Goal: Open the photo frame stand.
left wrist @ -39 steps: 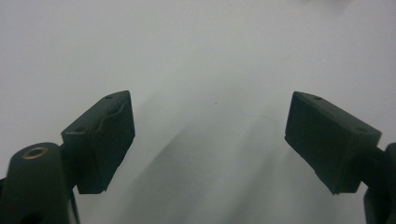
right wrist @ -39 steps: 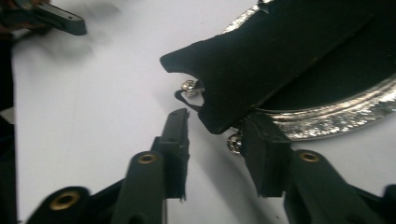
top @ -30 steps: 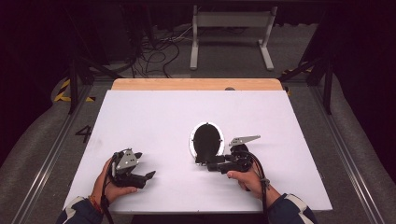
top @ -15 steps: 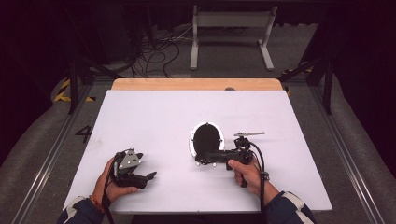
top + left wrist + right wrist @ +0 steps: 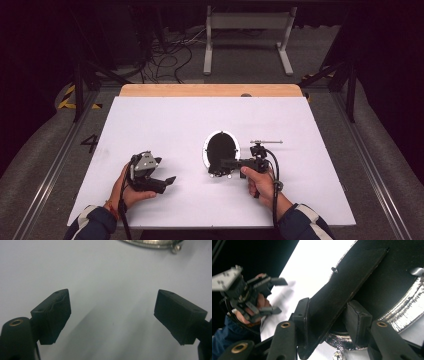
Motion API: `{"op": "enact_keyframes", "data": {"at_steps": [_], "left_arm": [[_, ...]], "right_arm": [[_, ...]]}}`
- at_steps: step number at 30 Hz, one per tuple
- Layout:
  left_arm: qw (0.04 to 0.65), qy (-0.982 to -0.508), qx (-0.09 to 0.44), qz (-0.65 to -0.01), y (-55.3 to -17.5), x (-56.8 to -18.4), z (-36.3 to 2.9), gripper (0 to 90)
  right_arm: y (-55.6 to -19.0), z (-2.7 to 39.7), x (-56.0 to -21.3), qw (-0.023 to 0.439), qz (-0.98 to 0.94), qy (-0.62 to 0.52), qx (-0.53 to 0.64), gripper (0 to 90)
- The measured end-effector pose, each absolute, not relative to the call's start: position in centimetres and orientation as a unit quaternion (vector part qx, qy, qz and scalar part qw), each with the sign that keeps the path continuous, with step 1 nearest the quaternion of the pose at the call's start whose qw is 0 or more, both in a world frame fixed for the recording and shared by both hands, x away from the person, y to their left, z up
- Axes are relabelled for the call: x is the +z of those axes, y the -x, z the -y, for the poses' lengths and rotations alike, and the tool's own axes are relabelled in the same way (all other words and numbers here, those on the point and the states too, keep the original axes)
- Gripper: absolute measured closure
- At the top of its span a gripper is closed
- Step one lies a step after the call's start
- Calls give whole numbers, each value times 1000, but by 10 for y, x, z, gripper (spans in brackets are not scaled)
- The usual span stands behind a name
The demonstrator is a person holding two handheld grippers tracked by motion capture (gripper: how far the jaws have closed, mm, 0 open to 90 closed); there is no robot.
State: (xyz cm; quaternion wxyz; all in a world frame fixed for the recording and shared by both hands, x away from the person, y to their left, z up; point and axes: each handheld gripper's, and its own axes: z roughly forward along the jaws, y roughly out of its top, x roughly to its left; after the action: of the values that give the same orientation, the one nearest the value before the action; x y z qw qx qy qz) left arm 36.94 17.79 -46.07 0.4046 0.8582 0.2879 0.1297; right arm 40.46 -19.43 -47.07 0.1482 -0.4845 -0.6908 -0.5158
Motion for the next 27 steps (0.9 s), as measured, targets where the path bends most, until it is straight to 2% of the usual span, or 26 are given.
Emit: {"op": "enact_keyframes", "data": {"at_steps": [9, 13, 18, 27], "left_arm": [[458, -825, 69, -324, -424, -449, -153, 159], [451, -833, 49, -317, -439, -453, -136, 166], [442, -842, 31, -307, -449, -461, -115, 193], [463, -837, -12, -292, -453, -465, -96, 273]], "right_arm": [[-404, 193, -467, 125, 716, 446, -523, 616], [-403, 192, -466, 108, 730, 423, -525, 619], [-400, 190, -462, 82, 748, 398, -525, 619], [-396, 189, -459, 57, 764, 372, -525, 620]]}}
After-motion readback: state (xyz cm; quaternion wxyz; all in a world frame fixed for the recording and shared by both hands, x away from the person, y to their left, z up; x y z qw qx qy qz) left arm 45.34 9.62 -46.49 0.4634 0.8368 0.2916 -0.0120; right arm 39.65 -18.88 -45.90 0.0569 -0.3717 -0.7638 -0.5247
